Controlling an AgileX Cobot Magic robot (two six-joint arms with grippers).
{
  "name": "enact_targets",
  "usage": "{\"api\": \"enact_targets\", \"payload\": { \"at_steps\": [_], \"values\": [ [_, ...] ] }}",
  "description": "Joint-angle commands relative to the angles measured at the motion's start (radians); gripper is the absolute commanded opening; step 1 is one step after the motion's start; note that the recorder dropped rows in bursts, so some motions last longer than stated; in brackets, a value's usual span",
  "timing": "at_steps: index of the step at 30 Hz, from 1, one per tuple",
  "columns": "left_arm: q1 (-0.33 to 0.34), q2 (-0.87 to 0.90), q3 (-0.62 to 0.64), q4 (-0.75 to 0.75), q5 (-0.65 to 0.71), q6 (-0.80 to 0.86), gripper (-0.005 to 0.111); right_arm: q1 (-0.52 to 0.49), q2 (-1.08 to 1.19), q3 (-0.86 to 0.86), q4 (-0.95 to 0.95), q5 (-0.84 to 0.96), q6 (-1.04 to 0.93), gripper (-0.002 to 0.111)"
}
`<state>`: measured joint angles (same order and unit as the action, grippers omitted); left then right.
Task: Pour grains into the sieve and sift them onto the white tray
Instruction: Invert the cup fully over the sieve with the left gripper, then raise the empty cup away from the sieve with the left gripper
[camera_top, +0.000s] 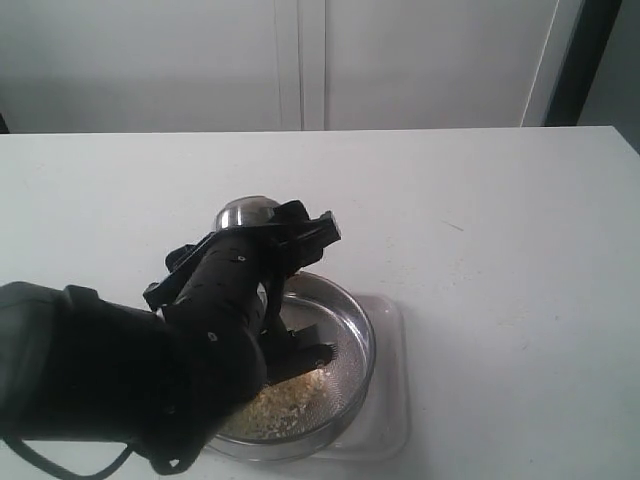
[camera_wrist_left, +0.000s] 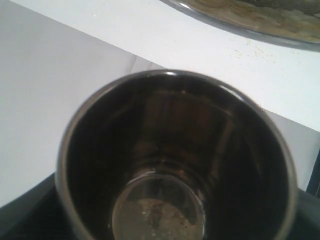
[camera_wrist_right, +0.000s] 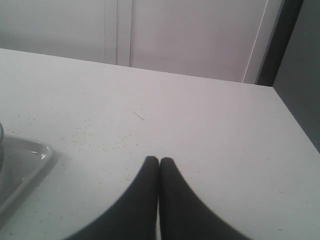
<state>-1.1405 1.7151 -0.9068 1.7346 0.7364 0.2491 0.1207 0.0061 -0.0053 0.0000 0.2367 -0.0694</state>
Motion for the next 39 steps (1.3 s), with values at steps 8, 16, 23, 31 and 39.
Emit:
{"api": "enact_targets", "payload": {
  "at_steps": [8, 16, 23, 31, 39],
  "values": [
    [-0.004, 0.000, -0.003, 0.010, 0.058, -0.093, 0.000, 0.000, -0.006, 0.005, 0.000, -0.006, -0.004, 0.000],
    [0.007, -0.015, -0.001, 0.010, 0.044, -0.059, 0.000, 0.000, -0.006, 0.005, 0.000, -0.006, -0.004, 0.000],
    [0.022, -0.030, -0.001, -0.055, 0.087, -0.182, 0.000, 0.000, -0.006, 0.005, 0.000, -0.006, -0.004, 0.000],
    [0.022, -0.111, -0.001, -0.089, 0.142, -0.391, 0.000, 0.000, -0.006, 0.005, 0.000, -0.006, -0.004, 0.000],
    [0.027, -0.254, -0.001, -0.152, 0.138, -0.793, 0.000, 0.000, -0.006, 0.005, 0.000, -0.006, -0.004, 0.000]
  ]
}}
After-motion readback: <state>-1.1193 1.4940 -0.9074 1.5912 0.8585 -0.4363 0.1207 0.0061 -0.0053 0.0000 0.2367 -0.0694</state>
